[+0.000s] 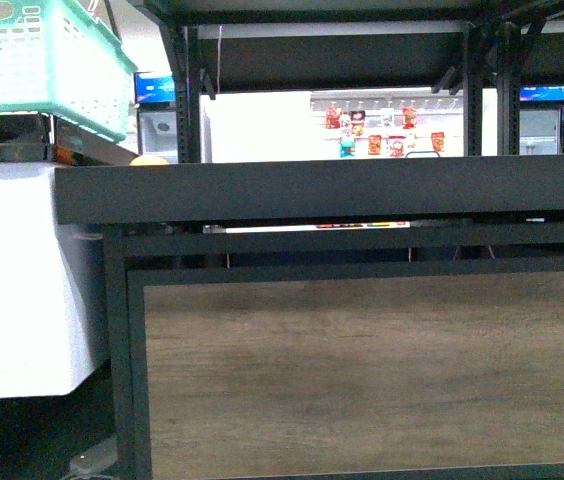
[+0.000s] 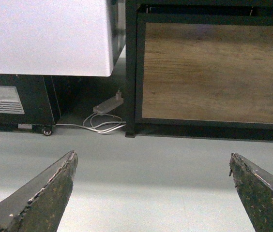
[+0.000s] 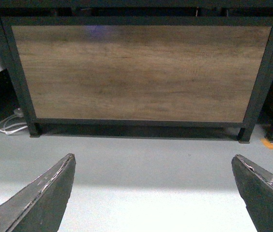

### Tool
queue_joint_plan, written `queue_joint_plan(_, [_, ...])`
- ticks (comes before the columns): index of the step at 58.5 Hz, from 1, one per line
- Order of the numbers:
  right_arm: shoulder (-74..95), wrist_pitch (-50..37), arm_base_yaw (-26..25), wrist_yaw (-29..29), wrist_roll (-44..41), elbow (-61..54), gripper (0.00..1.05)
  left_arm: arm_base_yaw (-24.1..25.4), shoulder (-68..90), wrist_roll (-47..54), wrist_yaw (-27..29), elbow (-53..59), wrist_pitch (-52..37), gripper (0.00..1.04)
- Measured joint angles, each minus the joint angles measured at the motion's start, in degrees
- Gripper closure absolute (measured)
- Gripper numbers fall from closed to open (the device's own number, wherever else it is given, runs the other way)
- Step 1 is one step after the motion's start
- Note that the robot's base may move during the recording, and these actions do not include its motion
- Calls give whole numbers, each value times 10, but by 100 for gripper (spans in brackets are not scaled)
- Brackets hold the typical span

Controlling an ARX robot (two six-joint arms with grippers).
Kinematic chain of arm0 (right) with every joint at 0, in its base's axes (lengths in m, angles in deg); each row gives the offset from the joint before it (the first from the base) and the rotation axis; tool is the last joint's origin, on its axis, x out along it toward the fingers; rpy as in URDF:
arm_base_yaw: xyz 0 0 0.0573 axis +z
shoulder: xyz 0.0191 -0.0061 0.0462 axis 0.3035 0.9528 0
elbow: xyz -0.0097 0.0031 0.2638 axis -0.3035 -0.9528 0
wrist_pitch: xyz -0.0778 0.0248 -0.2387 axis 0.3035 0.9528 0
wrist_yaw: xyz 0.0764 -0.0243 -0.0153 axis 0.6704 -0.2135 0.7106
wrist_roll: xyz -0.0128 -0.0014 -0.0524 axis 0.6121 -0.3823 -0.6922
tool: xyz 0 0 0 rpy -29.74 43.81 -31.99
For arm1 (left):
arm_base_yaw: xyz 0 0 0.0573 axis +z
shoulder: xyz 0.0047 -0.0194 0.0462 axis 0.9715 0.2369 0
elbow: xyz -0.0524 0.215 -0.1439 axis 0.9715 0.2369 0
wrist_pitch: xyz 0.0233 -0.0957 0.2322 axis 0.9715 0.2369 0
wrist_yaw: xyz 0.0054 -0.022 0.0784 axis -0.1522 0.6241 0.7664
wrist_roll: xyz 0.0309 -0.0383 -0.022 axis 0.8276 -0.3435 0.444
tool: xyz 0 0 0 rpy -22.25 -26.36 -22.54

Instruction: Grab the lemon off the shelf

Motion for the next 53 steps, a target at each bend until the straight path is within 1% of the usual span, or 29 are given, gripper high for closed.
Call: queue_joint_plan(53, [0,0,0,0,0,0,7,0,0,0,0,0,0,8])
